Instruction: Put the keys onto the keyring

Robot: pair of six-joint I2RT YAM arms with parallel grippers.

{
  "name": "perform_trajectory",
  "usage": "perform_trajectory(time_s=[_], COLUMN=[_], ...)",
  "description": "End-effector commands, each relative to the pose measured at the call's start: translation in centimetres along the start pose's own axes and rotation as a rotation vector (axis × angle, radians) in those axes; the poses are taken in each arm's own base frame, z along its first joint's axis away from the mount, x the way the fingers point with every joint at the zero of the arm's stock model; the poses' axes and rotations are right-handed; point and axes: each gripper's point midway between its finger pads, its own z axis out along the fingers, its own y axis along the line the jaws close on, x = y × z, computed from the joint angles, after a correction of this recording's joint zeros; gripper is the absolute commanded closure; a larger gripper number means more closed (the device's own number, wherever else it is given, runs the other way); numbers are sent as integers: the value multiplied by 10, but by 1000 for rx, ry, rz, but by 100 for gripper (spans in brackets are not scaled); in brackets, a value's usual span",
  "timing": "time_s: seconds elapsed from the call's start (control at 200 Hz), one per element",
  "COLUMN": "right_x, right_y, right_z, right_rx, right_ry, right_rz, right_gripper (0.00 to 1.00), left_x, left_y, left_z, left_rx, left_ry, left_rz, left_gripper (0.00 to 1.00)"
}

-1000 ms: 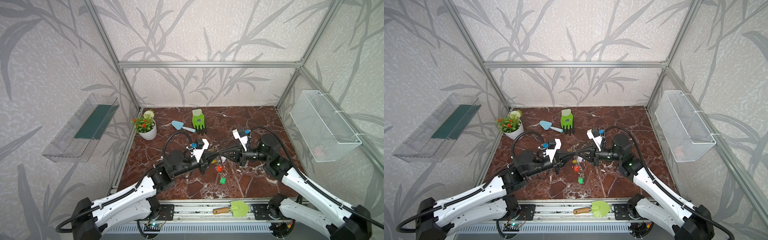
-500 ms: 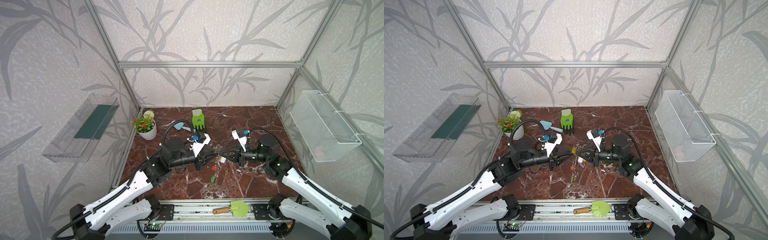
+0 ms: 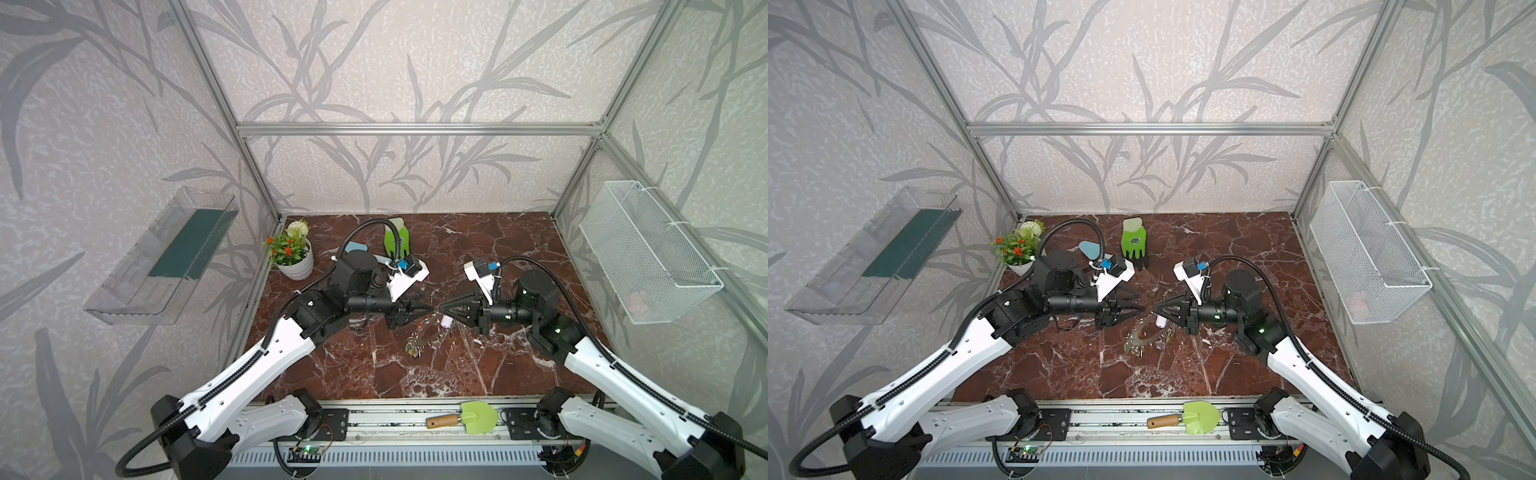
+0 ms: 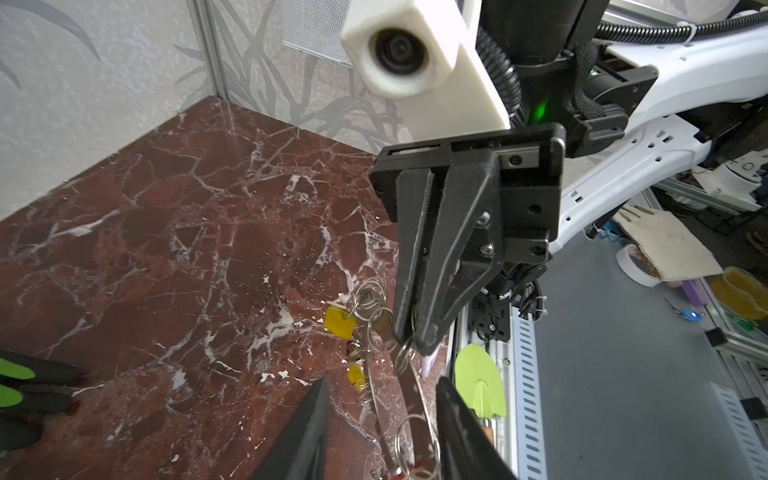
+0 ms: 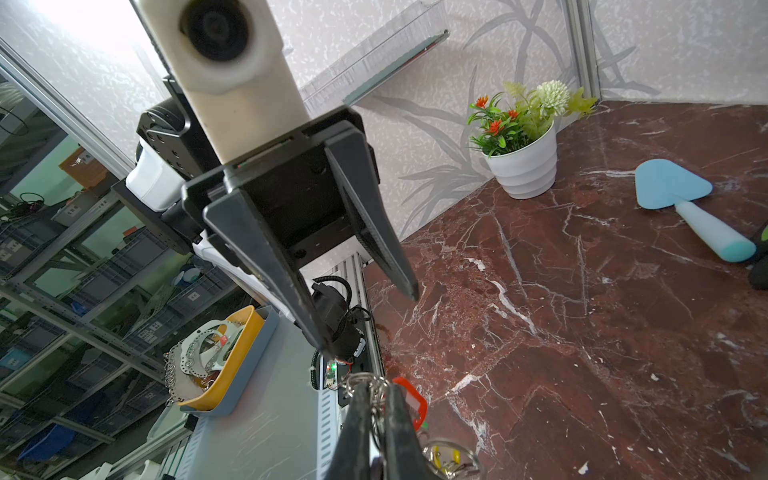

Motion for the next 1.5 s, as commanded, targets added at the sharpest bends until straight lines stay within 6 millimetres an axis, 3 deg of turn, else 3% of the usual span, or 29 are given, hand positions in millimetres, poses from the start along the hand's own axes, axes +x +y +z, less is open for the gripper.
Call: perform_trajectory(time_s=[0.0, 0.27, 0.825, 1.11, 1.2, 1.495], right_x=[-12, -12, -10, -9, -8, -14], right_y=[18, 20, 18, 15, 10, 7], right_z=[-4, -4, -2, -1, 0, -1], right_rx=[-56, -63, -70, -60, -42, -19], right_ry=[-40, -38, -33, -33, -32, -47], right_rz=[-65, -65, -58, -57, -52, -49], right_gripper=[100, 100, 100, 100, 100, 100], left_x=[5, 5, -4, -4, -4, -10], left_y=[-10, -12, -17, -24, -28, 0], left_z=[2, 8, 18, 18, 16, 11], left_rx=[80, 144, 236, 283, 297, 83], left_ry=[44, 50, 27, 25, 18, -90], left_rz=[59, 70, 49, 47, 42, -42], left_gripper=[56, 58, 73, 100, 100, 100])
